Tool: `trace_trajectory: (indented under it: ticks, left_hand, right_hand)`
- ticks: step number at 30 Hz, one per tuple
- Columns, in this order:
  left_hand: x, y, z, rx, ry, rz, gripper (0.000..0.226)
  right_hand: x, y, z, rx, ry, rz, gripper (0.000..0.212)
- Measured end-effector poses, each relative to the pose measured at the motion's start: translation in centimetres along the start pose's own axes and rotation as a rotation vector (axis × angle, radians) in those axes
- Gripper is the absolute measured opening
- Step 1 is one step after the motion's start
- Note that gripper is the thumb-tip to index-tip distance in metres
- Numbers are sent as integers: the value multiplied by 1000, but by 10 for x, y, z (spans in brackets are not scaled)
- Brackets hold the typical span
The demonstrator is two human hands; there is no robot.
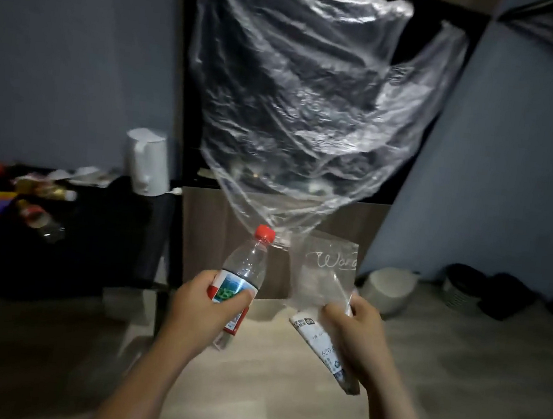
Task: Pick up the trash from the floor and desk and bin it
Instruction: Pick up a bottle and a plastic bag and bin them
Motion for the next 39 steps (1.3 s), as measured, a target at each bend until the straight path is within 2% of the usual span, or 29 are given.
trace_trajectory:
  ticks: [5,8,13,16,20,23,25,30,39]
  left_hand:
    - [-13,47,-137,38,-166,-67,27]
    - [-16,70,-211,56,-260,-88,26]
    - [-30,94,-304,47,-389,-120,28]
    - [-45,100,-352,40,-472,-129,32]
    - [-76,108,-407,76,-558,-159,30]
    - [-110,117,-442,97,-612,-186,28]
    - [-135,124,-462,97,-645,-196,27]
    - [-191,139,-512,84,-738,-236,24]
    - [-233,142,-627,36,-843,-210,31]
  right_hand:
    - [-36,37,122,-104,157,-41,15]
    - [-49,63,189,-192,270,-95,23]
    - [-66,96,265,-196,417,-130,17]
    - [-81,113,292,-197,506,-147,17]
    - [-114,126,321,-217,626,-171,27]
    - [-144,124,336,-231,694,-189,23]
    - [-165,120,341,-226,710,-209,19]
    - [-213,113,358,-199,787,-241,24]
    - [-291,148,412,-295,849,-334,16]
Point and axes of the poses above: each hand's wrist, its own x-axis away from the middle knuckle, its own z-axis out of the back of the hand, y = z × x, the point moved 10 cm from there along -x, towards the middle knuckle, and after that the axes turned 11 degrees about -z, right-handed, at the moved point
